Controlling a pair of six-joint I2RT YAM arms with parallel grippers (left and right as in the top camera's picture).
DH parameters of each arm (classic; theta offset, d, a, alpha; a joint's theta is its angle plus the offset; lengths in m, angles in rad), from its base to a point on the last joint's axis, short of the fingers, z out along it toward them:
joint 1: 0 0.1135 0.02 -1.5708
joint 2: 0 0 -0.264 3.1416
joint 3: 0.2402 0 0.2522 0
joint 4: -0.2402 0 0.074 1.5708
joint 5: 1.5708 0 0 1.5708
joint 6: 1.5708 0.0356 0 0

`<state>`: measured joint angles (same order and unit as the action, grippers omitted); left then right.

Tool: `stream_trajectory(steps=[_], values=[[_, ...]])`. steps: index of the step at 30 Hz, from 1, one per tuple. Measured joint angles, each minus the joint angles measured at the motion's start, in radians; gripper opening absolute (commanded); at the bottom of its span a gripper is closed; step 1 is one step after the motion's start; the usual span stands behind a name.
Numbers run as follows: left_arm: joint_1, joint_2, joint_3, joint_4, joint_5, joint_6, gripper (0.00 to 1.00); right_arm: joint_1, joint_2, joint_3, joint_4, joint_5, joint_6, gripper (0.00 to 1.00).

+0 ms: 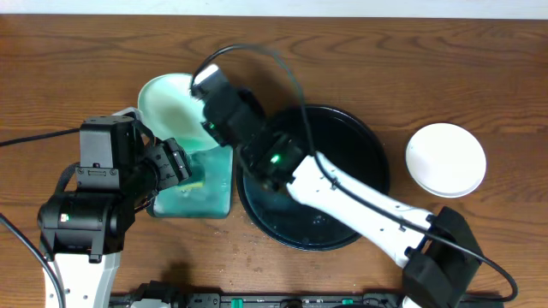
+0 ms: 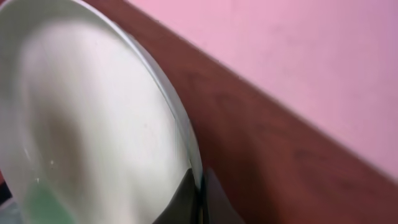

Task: Clean dirty plates on tray and stack at the side
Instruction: 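Lift the pale green plate with the right gripper over the water tray, then hold the plate tilted over the water tray to drain it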

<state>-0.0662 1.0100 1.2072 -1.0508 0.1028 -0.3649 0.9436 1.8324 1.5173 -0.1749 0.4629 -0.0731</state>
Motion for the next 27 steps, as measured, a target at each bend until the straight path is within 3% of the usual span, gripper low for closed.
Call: stream_trajectory(steps=[13, 27], values=[[0.0, 0.0, 0.0, 0.0, 0.0, 0.0, 0.79, 0.158, 0.0, 0.0, 0.131, 0.379, -0.306, 0.01], [0.0, 0.0, 0.0, 0.0, 0.0, 0.0, 0.8, 0.159, 0.0, 0.0, 0.136, 0.453, -0.356, 0.01]])
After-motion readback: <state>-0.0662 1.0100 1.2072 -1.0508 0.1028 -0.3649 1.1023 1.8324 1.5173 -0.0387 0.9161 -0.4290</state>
